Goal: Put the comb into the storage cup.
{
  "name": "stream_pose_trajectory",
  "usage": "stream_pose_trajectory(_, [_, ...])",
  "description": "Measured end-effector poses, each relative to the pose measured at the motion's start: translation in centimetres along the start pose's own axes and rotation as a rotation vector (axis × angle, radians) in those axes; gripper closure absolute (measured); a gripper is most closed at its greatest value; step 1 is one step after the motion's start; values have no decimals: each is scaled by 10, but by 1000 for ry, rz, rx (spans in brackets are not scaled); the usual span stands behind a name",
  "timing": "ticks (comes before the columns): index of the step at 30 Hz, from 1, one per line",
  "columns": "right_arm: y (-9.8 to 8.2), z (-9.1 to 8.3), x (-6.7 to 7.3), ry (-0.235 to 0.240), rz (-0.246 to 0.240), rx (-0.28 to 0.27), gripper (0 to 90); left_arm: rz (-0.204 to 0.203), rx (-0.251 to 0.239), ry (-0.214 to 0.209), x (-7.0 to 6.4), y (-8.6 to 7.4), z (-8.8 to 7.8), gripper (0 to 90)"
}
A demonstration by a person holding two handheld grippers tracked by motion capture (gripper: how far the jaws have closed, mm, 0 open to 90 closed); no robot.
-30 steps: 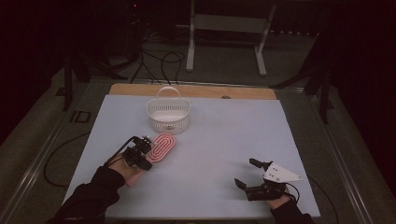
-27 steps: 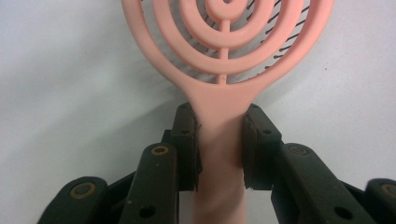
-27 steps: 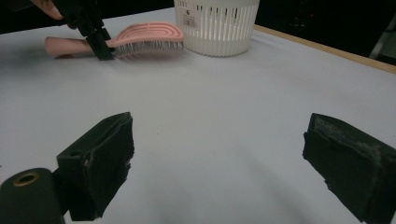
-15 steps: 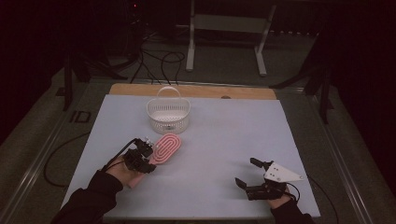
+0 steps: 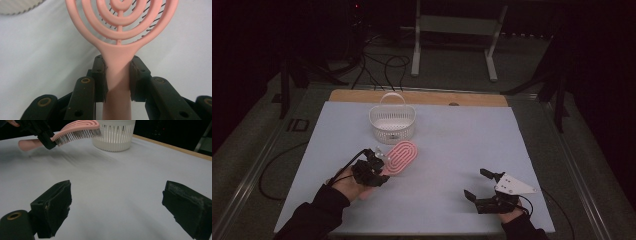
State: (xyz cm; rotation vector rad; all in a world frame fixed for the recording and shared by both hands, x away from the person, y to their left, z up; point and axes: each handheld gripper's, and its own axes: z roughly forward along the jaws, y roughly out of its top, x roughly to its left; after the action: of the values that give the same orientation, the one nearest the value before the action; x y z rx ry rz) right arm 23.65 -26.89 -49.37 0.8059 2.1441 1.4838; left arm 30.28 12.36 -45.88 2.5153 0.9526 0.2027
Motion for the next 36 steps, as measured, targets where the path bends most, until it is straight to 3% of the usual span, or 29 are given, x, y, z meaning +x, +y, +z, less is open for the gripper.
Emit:
stream_pose_trajectory(10, [0,0,-1,-3,-1,-3,83,36,-71,-18,-14,15,1,711])
stream_pose_trajectory(18, [0,-1,-1,-7,5,-5,84,74,-162,-39,-22,23,0,710])
stream_pose_trajectory(30, [1,-2,-2,-17,10,-13,84,100,-233,-46,-32,32,-2,710])
stream_pose_trajectory(36, [1,-1,-2,-18,7,-8,84,116,-315,-54,-35,35,-7,710])
